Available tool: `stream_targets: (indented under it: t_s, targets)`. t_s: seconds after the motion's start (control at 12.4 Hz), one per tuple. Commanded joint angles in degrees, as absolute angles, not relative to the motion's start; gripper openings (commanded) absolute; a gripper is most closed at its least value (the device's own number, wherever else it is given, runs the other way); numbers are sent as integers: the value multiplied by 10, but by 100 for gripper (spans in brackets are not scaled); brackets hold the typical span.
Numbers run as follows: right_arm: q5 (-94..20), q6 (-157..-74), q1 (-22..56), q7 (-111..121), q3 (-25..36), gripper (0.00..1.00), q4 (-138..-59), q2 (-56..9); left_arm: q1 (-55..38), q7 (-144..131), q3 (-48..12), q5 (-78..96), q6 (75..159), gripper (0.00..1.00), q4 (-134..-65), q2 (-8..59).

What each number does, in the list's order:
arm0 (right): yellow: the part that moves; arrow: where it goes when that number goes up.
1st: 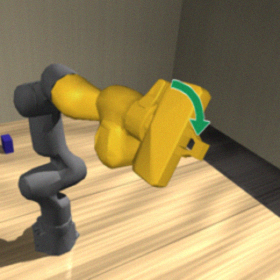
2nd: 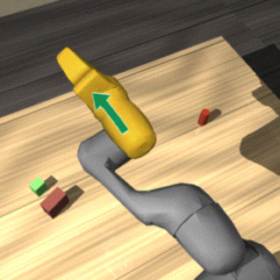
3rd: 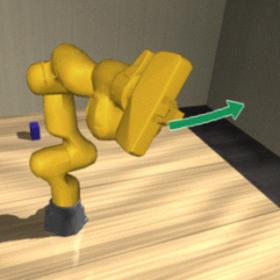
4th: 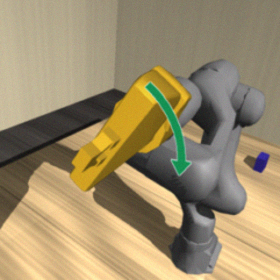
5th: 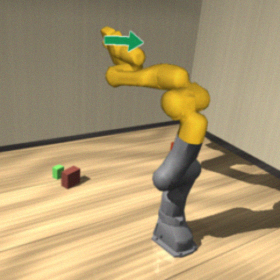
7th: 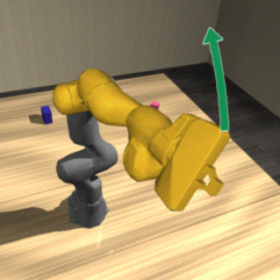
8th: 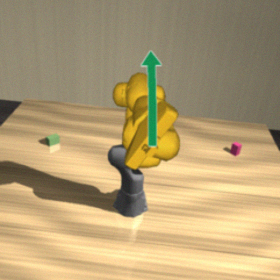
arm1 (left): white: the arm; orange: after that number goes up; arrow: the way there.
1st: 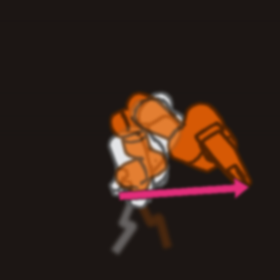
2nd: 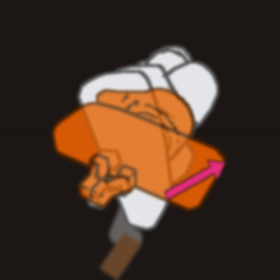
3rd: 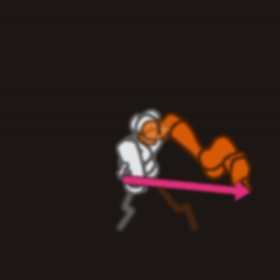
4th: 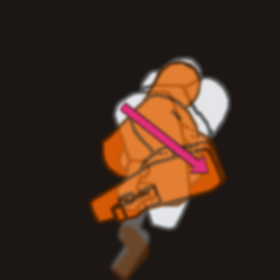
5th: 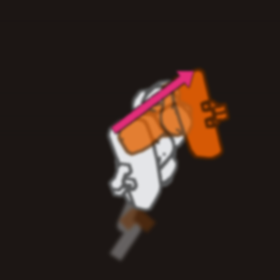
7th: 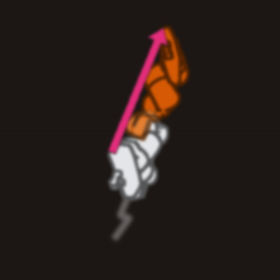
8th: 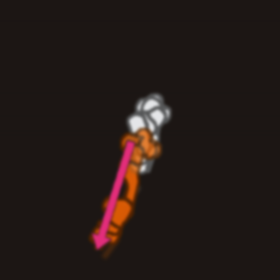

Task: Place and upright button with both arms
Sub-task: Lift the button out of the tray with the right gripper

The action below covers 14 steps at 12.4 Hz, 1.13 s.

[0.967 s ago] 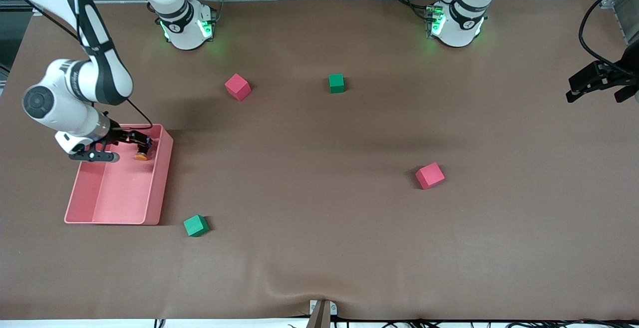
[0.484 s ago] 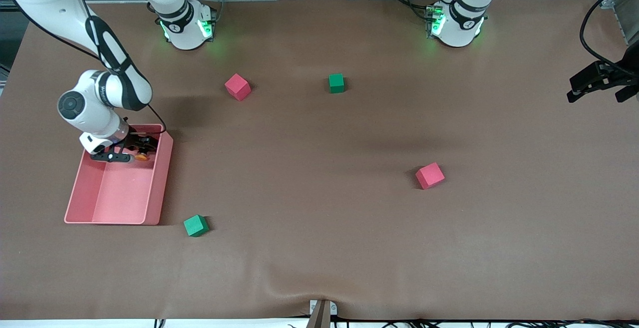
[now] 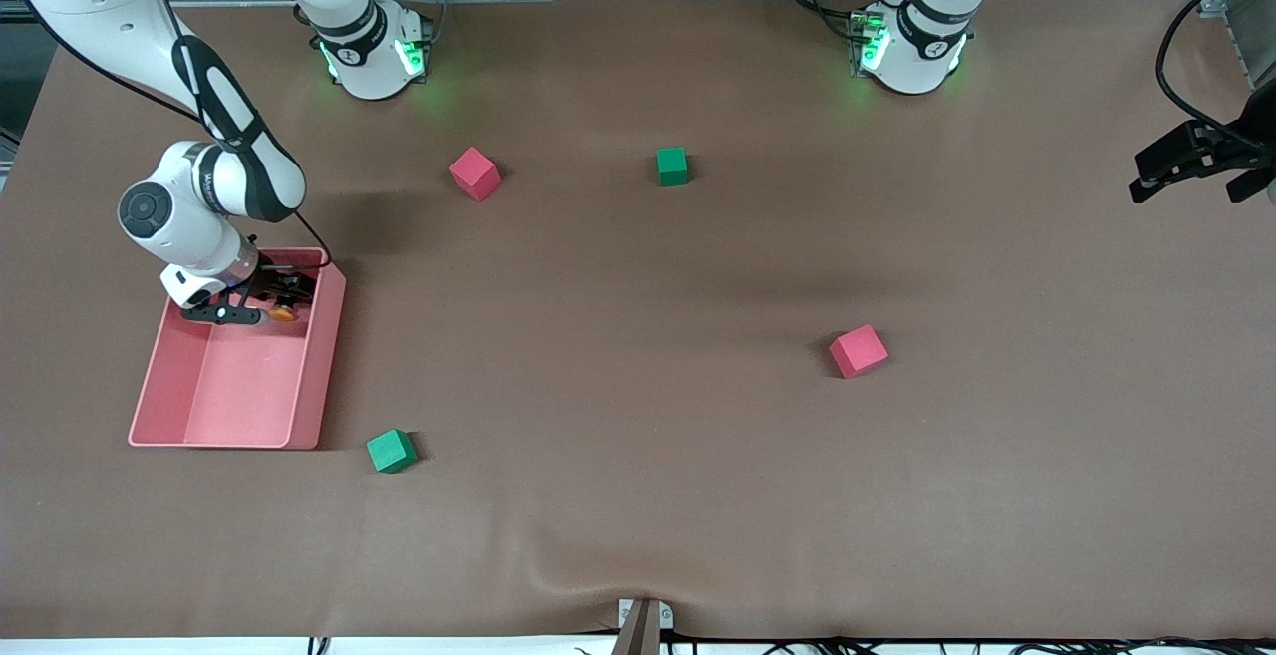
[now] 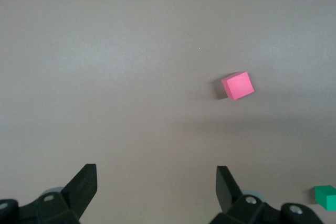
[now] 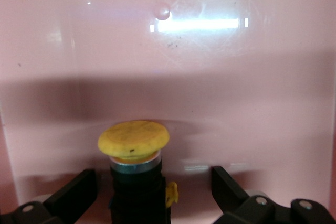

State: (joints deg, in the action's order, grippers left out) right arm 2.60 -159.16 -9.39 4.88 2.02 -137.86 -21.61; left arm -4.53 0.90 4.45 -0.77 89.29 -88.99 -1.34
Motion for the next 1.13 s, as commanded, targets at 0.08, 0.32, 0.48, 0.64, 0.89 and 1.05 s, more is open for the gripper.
stream_targets:
  t_s: [0.08,0.32,0.48,0.64,0.89,1.05]
  targets:
    - [42,-1617,-111,51,13,100,-1391,-213,-50,7,44,2,879,100,-882,-11]
    - [42,-1611,-112,72,13,100,-1391,-199,-51,6,44,2,879,100,-876,-10]
    - [42,-1598,-134,97,12,100,-1391,-192,-51,11,43,2,879,100,-875,-9]
    - [41,-1597,-136,105,12,100,-1393,-189,-51,11,43,2,879,100,-875,-9]
    - [41,-1592,-135,96,11,19,-1397,-189,-52,11,43,3,879,100,-875,-9]
    - [40,-1580,-136,97,11,0,-1397,-188,-51,11,43,3,878,100,-875,-9]
